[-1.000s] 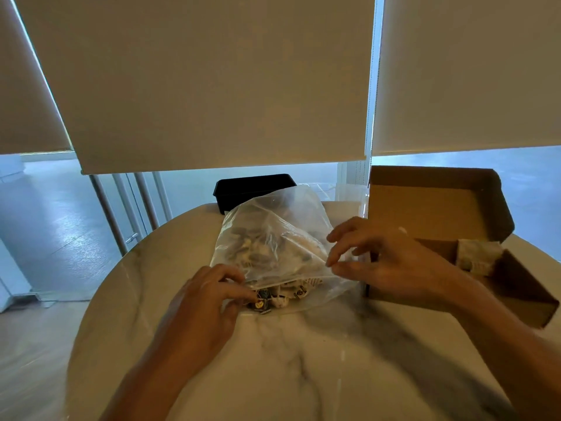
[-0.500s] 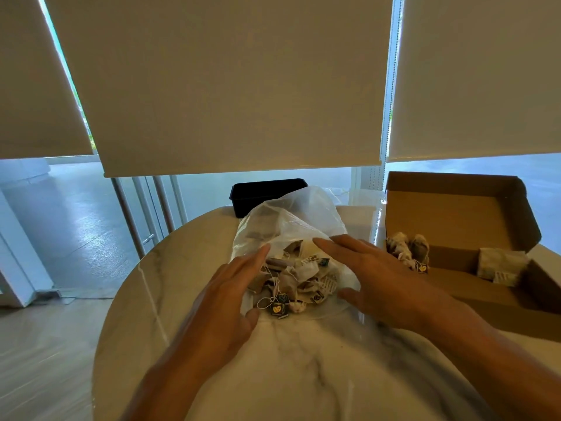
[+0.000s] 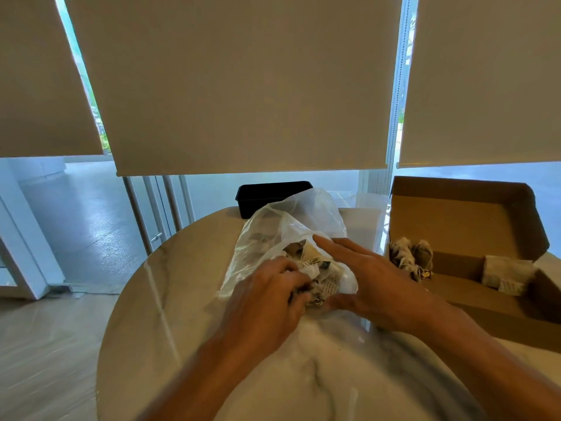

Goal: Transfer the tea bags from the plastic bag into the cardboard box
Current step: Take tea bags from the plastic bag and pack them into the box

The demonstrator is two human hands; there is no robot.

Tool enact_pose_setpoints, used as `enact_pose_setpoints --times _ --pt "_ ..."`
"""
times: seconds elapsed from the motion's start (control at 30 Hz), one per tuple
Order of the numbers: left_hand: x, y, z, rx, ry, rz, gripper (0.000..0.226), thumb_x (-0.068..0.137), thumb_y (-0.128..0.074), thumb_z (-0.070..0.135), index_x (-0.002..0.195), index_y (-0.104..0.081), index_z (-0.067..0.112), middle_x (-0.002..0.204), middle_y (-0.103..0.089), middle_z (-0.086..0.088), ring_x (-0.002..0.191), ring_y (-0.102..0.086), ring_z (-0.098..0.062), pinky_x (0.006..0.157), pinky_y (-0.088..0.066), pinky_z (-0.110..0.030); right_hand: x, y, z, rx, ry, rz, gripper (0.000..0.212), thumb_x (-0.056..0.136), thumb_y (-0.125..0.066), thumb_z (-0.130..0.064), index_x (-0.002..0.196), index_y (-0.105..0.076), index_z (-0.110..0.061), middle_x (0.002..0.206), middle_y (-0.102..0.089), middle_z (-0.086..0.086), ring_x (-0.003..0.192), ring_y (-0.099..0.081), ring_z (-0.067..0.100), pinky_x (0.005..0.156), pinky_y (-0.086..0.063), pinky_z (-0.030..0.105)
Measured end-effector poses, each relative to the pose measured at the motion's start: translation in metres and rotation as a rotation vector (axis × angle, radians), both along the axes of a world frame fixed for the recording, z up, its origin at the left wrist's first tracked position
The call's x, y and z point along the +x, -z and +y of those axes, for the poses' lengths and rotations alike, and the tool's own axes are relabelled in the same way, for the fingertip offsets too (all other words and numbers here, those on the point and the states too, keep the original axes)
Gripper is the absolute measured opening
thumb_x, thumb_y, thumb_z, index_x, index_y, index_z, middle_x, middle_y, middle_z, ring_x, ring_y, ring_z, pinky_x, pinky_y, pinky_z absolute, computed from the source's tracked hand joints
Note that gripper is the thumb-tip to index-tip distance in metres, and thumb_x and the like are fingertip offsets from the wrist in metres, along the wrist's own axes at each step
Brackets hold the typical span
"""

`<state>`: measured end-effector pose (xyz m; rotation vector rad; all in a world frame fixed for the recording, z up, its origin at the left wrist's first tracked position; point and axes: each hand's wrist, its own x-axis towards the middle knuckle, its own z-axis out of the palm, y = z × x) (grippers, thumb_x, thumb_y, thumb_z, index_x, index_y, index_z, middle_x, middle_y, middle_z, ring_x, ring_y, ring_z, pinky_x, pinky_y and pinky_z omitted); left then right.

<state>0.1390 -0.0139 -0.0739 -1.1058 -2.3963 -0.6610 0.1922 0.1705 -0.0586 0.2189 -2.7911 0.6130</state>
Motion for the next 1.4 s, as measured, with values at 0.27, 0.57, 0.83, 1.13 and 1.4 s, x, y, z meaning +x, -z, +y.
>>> enact_pose_setpoints --times 0.27,0.57,0.83,1.13,1.4 --pt "-0.016 0.001 0.025 -0.159 -0.101 -0.05 0.034 0.087 -0.054 0.05 0.118 -0.059 0.036 0.12 -0.056 0.012 0.107 -0.052 -0.012 0.081 -0.04 -0.027 0.001 0.0 0.001 0.005 -0.001 -0.019 0.087 0.08 -0.068 -0.044 0.144 -0.009 -0.049 0.152 -0.023 -0.021 0.136 -0.032 0.009 0.109 -0.033 0.028" --pt "-0.005 -0.004 0.016 -0.054 -0.044 0.067 0.026 0.095 -0.05 0.037 0.107 -0.069 0.026 0.107 -0.062 0.007 0.095 -0.059 -0.013 0.08 -0.051 -0.033 0.002 -0.003 0.005 -0.036 0.043 -0.059 0.088 0.081 -0.07 -0.037 0.147 -0.012 -0.043 0.153 -0.023 -0.016 0.134 -0.035 0.011 0.108 -0.035 0.033" --pt "-0.011 -0.033 0.009 0.135 -0.016 0.093 0.011 0.085 -0.068 0.021 0.094 -0.074 0.02 0.092 -0.067 0.003 0.077 -0.059 -0.011 0.07 -0.05 -0.027 0.006 -0.005 0.011 -0.113 0.043 -0.098 0.08 0.08 -0.07 -0.037 0.145 -0.022 -0.043 0.147 -0.031 -0.017 0.115 -0.044 0.001 0.098 -0.043 0.024" --pt "-0.019 -0.083 0.019 0.361 0.101 -0.191 0.009 0.085 -0.068 0.023 0.09 -0.074 0.025 0.069 -0.06 0.025 0.066 -0.058 0.009 0.061 -0.044 -0.006 0.009 -0.006 0.016 -0.32 0.037 0.009 0.021 0.078 -0.074 -0.033 0.097 -0.068 -0.037 0.121 -0.056 -0.021 0.109 -0.053 0.002 0.095 -0.047 0.026" --pt "-0.019 -0.102 0.036 0.532 0.31 -0.446 0.015 0.087 -0.063 0.022 0.096 -0.074 0.017 0.06 -0.063 0.01 0.055 -0.057 -0.003 0.057 -0.05 -0.016 0.012 -0.018 0.013 -0.712 -0.04 0.04 0.052 0.063 -0.077 -0.035 0.109 -0.054 -0.03 0.101 -0.069 -0.007 0.096 -0.066 0.01 0.083 -0.057 0.029"
